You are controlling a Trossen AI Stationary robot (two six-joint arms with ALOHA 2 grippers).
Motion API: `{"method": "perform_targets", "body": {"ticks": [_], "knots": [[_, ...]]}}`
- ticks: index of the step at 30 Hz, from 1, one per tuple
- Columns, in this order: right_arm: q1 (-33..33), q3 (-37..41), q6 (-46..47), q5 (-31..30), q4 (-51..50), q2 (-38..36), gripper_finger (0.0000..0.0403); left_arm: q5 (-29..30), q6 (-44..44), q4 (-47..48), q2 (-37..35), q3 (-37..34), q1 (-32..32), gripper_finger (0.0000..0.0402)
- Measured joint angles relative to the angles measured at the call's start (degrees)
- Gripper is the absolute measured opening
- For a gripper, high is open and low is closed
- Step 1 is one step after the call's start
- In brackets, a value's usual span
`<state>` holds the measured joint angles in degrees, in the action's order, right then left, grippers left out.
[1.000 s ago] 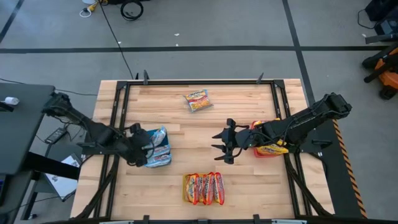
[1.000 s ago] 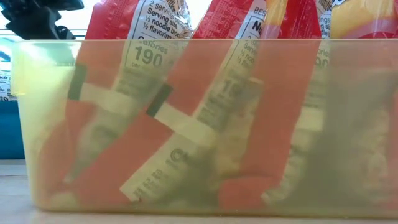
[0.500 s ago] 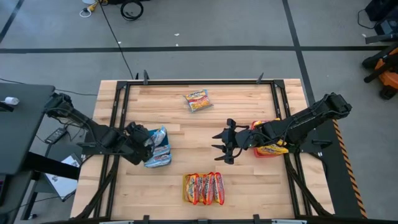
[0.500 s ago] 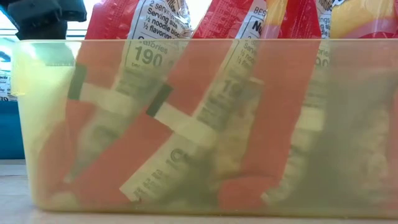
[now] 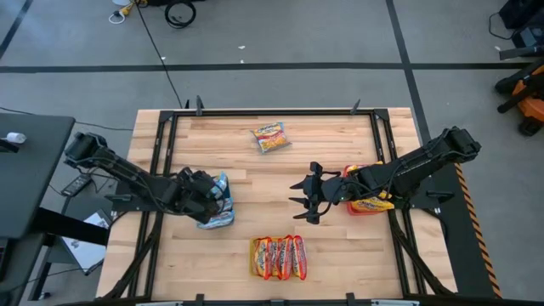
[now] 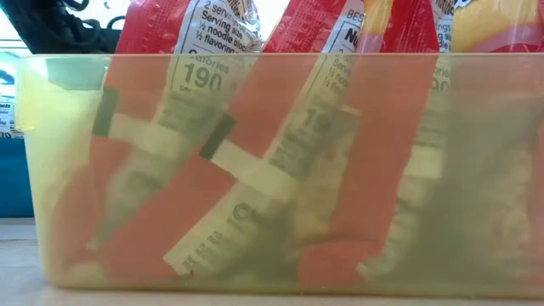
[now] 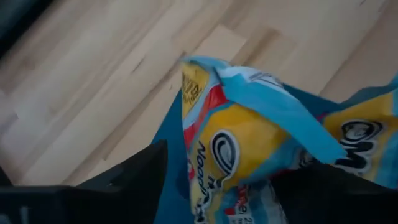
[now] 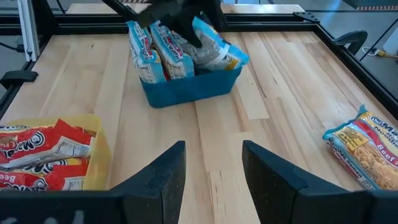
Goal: Sort Maruchan noodles
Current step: Put the left noodle pack into the blue bin
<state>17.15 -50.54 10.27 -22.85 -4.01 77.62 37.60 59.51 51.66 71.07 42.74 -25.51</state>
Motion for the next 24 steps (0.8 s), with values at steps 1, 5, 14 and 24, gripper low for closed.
{"method": "perform_targets", "body": {"ticks": [1,5,14,24], "knots": [[0.0,0.0,-0.1,0.0,0.1,0.0,0.0164,-0.9,0.1,0.0,0.2,0.0,0.7,0.0268],[0.0,0.0,-0.7,0.0,0.6,0.0,0.0164,-3.7,-3.2,-0.1,0.2,0.0,3.3,0.0219],[1.5,0.0,-0.9,0.0,0.5,0.0,0.0164,-12.1,-18.2,0.7,-1.5,1.4,10.7,0.0017],[2.6,0.0,-1.0,0.0,0.3,0.0,0.0164,-28.8,-37.2,19.9,-4.1,17.4,21.9,0.0016]]}}
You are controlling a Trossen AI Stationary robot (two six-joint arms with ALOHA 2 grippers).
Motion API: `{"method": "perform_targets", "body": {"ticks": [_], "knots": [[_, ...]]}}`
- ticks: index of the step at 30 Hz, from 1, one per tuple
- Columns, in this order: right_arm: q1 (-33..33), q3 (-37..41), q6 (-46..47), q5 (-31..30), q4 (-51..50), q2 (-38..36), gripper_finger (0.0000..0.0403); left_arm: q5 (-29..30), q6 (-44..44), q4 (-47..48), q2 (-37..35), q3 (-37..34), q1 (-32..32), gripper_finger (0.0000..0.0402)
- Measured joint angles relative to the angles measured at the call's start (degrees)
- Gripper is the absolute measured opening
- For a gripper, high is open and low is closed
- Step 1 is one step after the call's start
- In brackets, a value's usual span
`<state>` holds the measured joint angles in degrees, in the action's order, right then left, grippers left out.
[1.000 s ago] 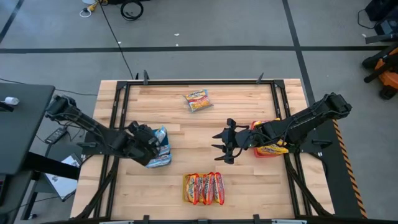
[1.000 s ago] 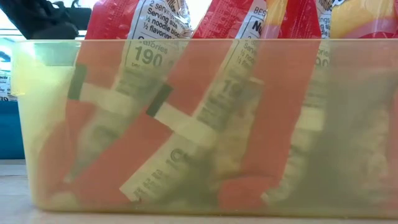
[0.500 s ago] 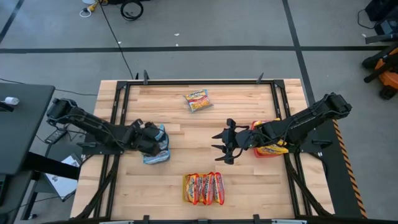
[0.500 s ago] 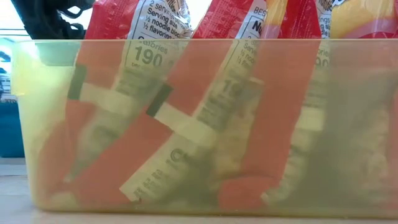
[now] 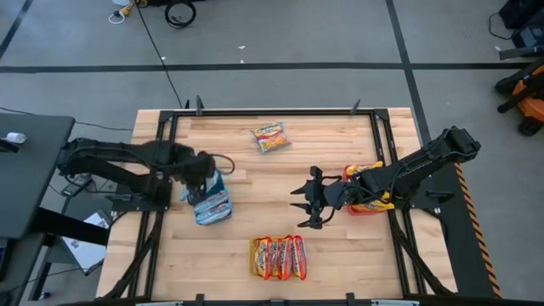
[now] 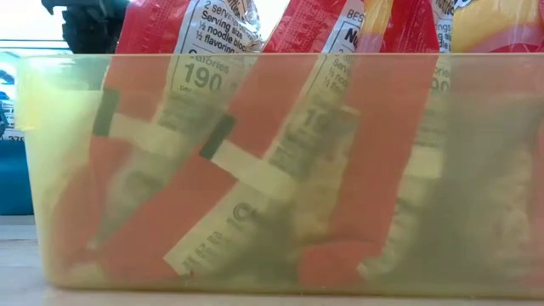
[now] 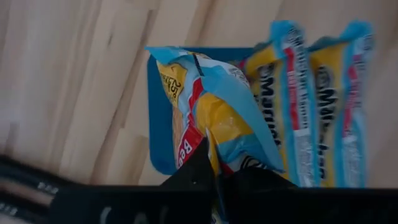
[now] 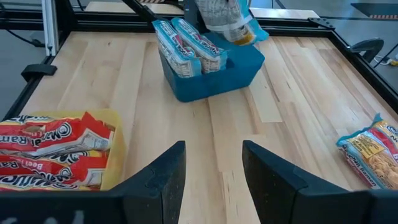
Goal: Sort Maruchan noodles
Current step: Put the left noodle pack into the blue bin
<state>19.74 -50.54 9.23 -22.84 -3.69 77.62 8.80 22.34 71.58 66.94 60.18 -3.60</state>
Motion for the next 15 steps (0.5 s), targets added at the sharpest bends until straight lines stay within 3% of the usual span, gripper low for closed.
{"method": "perform_targets", "body": {"ticks": [8,15], "knots": [[0.3,0.0,0.2,0.0,0.2,0.0,0.0164,-12.1,-16.2,-0.1,5.4,-0.6,13.7,0.0016],[1.9,0.0,0.2,0.0,0.2,0.0,0.0164,-26.1,-28.6,-1.1,14.8,-0.6,16.1,0.0015]]}}
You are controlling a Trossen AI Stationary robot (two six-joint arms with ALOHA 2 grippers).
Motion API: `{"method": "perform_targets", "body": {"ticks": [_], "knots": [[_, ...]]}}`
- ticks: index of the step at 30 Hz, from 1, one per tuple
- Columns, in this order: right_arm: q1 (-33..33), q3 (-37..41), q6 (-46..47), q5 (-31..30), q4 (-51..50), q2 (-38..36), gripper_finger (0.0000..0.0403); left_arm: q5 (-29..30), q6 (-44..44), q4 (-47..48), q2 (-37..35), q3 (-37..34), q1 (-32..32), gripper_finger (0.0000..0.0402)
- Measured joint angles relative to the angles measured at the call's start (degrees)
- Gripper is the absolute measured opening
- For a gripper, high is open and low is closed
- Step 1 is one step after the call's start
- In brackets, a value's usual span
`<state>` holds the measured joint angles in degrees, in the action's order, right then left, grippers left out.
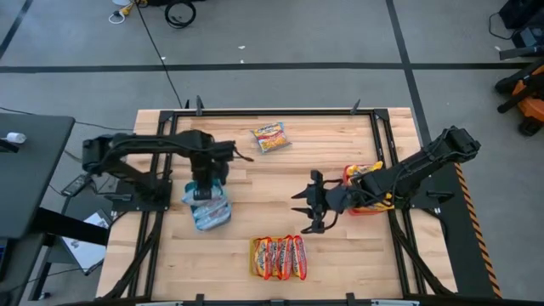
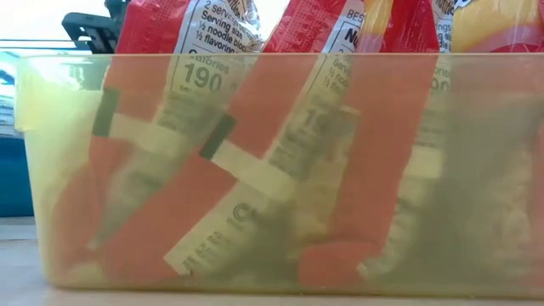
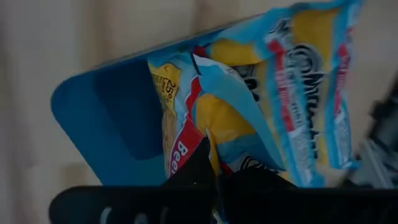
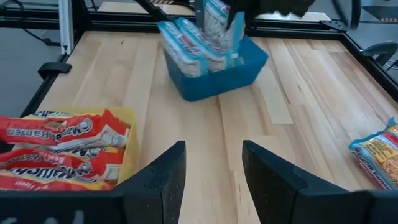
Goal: Sort Maruchan noodles
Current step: Put the left noodle pack into the blue bin
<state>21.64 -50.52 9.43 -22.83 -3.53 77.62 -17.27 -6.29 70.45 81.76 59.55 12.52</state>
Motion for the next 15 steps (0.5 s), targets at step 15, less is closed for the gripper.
{"method": "perform_targets", "body": {"ticks": [15], "knots": [[0.6,0.0,0.9,0.0,-2.2,0.0,0.0164,-9.0,-6.2,-9.0,7.2,-0.1,-0.8,0.0057]]}}
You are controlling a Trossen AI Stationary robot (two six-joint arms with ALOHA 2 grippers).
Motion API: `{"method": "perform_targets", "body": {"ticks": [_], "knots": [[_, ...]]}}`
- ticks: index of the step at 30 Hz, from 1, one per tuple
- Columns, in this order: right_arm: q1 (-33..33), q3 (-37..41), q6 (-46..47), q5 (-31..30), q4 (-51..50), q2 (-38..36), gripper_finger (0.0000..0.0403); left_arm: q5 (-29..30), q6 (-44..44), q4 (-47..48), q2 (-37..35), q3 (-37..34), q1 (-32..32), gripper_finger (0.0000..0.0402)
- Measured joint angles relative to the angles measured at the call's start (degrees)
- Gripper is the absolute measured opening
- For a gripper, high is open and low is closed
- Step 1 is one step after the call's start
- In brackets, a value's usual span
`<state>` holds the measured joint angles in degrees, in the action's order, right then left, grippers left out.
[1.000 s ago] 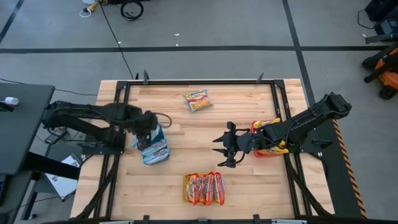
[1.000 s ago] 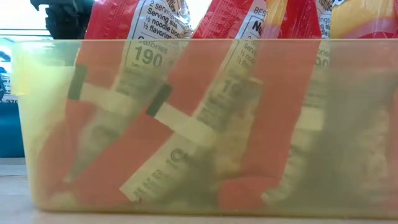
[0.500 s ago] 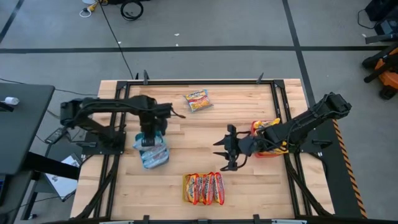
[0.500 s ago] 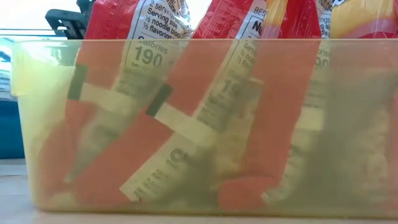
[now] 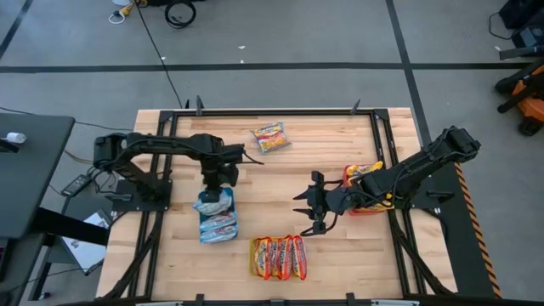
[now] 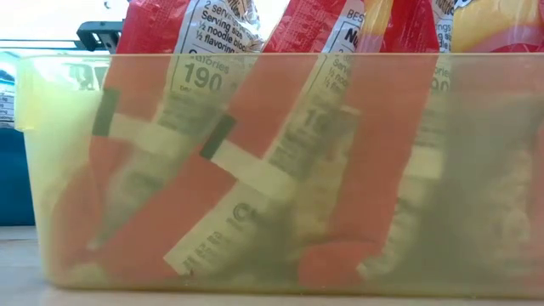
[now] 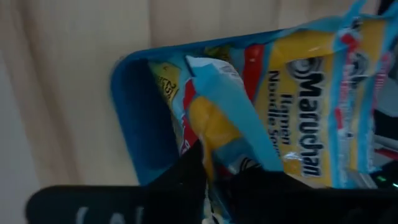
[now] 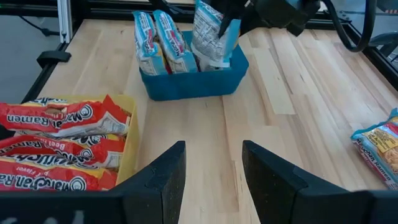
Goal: Sort Maruchan noodles
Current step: Put the left noodle pack into the blue bin
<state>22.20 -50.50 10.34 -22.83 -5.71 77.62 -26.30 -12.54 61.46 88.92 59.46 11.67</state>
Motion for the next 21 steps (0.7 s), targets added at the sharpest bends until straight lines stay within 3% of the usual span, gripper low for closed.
{"method": "perform_targets", "body": {"ticks": [11,17,21], "knots": [[-1.0,0.0,-0.8,-0.1,-0.3,0.0,0.0164,0.1,0.8,0.0,-0.2,0.1,-1.4,0.0163],[-2.1,0.0,-2.6,-0.1,0.0,0.0,0.0164,0.1,-1.8,8.4,-3.8,2.5,-1.1,0.0172],[-2.9,0.0,-2.6,-0.1,0.6,0.1,0.0164,2.9,-3.4,4.8,-8.1,1.9,1.2,0.0173]]}}
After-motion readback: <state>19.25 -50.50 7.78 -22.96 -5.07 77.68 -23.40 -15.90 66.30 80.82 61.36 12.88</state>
